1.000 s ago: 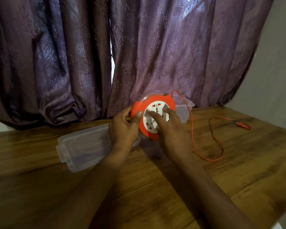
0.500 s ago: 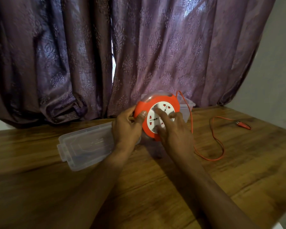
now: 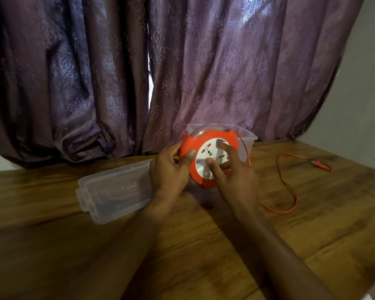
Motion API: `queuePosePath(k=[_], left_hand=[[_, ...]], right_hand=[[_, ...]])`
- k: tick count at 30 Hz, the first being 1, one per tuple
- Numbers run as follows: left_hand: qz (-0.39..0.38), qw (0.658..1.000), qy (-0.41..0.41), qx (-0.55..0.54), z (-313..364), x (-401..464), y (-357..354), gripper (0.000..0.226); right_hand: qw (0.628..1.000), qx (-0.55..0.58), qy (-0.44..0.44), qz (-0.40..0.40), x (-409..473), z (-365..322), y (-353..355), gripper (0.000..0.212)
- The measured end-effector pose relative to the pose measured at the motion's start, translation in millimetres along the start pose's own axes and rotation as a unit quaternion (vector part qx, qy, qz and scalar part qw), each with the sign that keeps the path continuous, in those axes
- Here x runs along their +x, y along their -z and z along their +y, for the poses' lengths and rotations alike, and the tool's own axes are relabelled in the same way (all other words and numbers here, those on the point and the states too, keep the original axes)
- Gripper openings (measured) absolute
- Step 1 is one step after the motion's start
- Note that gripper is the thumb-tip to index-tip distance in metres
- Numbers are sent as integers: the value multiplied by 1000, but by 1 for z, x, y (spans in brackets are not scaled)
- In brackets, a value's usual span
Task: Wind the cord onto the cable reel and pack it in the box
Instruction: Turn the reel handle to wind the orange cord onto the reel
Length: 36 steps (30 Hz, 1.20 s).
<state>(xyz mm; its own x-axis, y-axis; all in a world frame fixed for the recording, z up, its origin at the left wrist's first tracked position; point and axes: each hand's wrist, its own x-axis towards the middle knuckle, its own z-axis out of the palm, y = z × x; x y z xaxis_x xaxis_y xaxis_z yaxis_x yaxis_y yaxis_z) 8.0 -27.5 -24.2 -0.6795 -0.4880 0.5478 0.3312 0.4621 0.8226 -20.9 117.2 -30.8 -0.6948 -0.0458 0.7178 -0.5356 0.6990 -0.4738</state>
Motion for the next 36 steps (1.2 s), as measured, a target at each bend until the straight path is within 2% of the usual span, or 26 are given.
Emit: queuePosePath(k=[3, 5, 7, 11, 14, 16, 20, 23, 27, 30, 32, 36], left_hand=[[14, 1000, 13, -14, -1, 4, 3, 42], [20, 999, 18, -22, -1, 6, 5, 39], [22, 999, 22, -32, -2, 8, 6, 38], [18, 999, 20, -28, -3, 9, 6, 36], [15, 999, 21, -36, -2, 9, 7, 33], [11, 999, 20, -41, -2, 9, 7, 31], [4, 998, 16, -53, -2, 10, 6, 35], [5, 999, 17, -50, -2, 12, 5, 35], [5, 998, 23, -51, -2, 10, 4, 40], [-1, 998, 22, -51, -1, 7, 3, 38], [-1, 999, 17, -47, 0, 6, 2, 44], [-1, 999, -5, -34, 0, 6, 2, 50]], right_hand=[[998, -15, 51, 23, 4, 3, 7, 38], [995, -43, 91, 14, 7, 2, 11, 42], [988, -78, 128, -21, 7, -4, 12, 52], [969, -112, 191, -105, 3, -14, 12, 59], [965, -120, 189, -134, 5, -13, 13, 63], [961, -137, 188, -148, 7, -11, 12, 73], [955, -160, 205, -143, 5, -10, 15, 67], [956, -160, 205, -134, 4, -7, 15, 76], [961, -163, 182, -129, 4, -7, 14, 71], [968, -156, 154, -118, 5, -4, 11, 59], [974, -152, 141, -95, 6, 2, 7, 64], [982, -140, 105, -63, 6, 4, 3, 58]])
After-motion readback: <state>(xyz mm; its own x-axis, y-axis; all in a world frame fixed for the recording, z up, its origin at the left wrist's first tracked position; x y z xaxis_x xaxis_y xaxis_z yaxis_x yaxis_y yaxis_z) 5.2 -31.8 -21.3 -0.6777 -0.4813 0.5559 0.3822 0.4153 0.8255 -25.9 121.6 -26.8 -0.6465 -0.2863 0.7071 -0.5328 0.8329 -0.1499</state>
